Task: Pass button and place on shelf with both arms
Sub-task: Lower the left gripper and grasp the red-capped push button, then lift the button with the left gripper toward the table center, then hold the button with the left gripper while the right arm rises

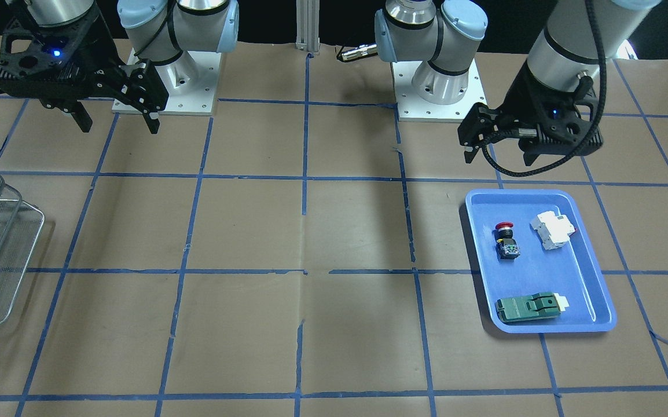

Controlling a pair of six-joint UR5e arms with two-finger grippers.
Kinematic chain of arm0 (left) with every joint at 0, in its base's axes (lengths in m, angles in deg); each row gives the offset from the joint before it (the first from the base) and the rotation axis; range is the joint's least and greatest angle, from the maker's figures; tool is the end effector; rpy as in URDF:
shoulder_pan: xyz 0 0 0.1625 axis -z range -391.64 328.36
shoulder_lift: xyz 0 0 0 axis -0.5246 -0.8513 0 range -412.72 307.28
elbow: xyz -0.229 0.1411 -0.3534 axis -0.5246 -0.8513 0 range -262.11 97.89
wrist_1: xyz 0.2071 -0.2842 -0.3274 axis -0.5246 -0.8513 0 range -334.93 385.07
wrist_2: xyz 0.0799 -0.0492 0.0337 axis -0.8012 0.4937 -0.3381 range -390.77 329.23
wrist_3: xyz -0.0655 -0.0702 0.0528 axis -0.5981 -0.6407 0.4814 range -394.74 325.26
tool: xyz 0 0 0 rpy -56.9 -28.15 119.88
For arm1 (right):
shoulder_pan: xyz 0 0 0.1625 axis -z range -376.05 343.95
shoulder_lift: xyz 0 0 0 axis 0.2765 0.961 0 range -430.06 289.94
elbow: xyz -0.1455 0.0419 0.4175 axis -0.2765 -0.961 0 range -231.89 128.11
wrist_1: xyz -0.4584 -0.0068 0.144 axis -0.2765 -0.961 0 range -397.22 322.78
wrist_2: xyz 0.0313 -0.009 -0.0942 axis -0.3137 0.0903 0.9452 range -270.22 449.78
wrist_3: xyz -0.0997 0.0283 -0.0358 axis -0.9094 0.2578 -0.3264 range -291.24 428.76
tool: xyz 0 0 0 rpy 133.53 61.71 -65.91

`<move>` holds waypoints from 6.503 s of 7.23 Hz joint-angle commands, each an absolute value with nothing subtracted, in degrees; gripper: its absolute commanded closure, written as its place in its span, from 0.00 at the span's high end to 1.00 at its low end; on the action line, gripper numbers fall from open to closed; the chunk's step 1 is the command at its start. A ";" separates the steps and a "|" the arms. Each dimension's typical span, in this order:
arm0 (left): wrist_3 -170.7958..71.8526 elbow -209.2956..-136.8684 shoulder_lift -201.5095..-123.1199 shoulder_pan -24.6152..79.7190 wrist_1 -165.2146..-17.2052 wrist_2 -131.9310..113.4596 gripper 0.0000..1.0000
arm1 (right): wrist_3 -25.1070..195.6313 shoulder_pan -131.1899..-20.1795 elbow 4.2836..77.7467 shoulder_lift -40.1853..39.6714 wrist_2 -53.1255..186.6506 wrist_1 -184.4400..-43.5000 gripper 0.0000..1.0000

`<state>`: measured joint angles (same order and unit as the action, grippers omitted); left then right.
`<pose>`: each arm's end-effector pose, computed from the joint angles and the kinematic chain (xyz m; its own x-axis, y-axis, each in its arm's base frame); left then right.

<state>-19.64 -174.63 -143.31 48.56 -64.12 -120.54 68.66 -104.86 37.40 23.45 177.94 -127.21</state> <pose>-0.0364 -0.5753 0.4680 -0.9957 0.0921 0.0143 0.0925 0.9950 0.0377 0.1255 -0.5434 0.5378 -0.9994 0.0166 -0.0320 0.0189 0.9971 -0.0733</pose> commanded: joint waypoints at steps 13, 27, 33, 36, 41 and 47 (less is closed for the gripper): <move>-4.24 -203.04 -158.72 32.96 -26.18 -119.01 1.00 | 68.59 -104.82 37.49 23.45 177.06 -126.87 1.00; -13.17 -193.03 -143.00 37.58 -59.30 -80.18 0.00 | 68.50 -104.74 37.58 23.28 176.97 -126.87 1.00; -26.83 -195.49 -143.34 59.65 -58.08 -31.00 0.00 | 68.06 -104.56 37.49 23.19 176.97 -126.61 1.00; -26.13 -199.95 -144.91 60.21 -51.34 -25.41 0.00 | 68.06 -104.56 37.49 23.19 177.06 -126.61 1.00; -25.95 -200.85 -143.69 56.78 -50.34 -26.02 0.00 | 67.79 -104.12 37.49 23.36 177.15 -126.52 1.00; -26.04 -200.77 -143.60 56.51 -50.34 -25.94 0.00 | 68.41 -104.38 37.58 23.45 177.23 -126.61 1.00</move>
